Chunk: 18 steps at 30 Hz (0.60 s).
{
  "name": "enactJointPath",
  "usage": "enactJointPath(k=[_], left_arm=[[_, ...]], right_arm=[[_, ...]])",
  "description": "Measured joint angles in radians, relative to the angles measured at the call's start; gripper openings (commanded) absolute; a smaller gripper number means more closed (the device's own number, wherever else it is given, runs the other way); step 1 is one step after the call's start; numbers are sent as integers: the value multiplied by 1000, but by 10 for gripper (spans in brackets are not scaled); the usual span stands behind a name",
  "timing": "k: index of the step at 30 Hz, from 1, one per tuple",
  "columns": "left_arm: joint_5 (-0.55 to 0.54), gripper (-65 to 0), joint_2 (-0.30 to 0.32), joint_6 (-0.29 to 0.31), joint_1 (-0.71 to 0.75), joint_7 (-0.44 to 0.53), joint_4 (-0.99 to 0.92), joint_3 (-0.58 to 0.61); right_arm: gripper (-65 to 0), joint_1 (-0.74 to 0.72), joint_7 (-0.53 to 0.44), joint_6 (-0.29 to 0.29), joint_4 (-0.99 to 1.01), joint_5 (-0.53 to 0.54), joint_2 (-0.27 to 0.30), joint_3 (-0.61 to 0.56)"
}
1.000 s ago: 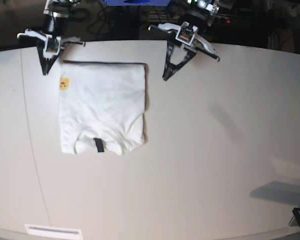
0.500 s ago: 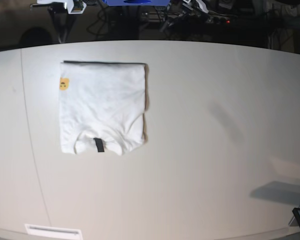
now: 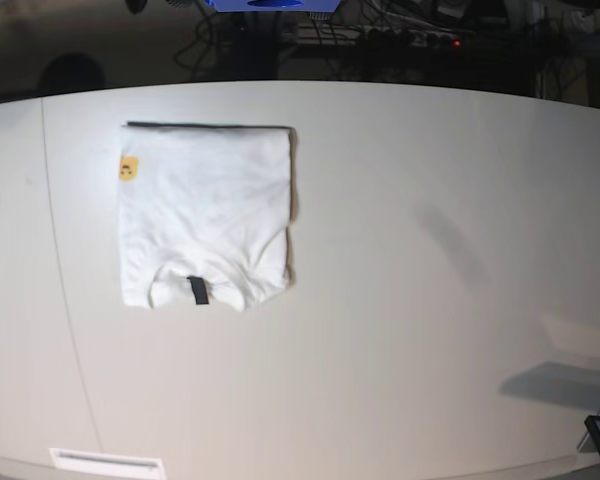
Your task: Fold the T-shirt properly
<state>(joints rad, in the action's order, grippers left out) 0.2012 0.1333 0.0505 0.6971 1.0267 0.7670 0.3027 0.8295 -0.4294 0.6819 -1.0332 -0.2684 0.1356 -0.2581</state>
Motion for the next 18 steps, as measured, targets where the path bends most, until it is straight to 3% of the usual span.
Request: enactJointPath(k=[4, 7, 9, 12, 15, 18], left_arm=[[-6, -650, -39, -35, -124, -37, -258, -4], [-6, -650, -75, -35, -238, -216, -453, -3], [-8, -650, -101, -36, -339, -394, -586, -4], [-10, -650, -137, -39, -481, -678, -719, -4], [-25, -650, -148, -39, -565, -848, -703, -8], [-172, -650, -141, -40, -637, -1020, -699, -33]], right_arm=[[-647, -176, 16, 7, 314, 102, -27, -2], [-647, -351, 121, -17, 615, 182, -46, -2], [-647, -489, 216, -183, 809, 248, -40, -1], [-647, -631, 216, -335, 965, 262, -34, -1], [-647, -717, 230, -398, 1001, 251, -43, -2], [-647, -784, 340, -446, 1011, 253, -31, -2]])
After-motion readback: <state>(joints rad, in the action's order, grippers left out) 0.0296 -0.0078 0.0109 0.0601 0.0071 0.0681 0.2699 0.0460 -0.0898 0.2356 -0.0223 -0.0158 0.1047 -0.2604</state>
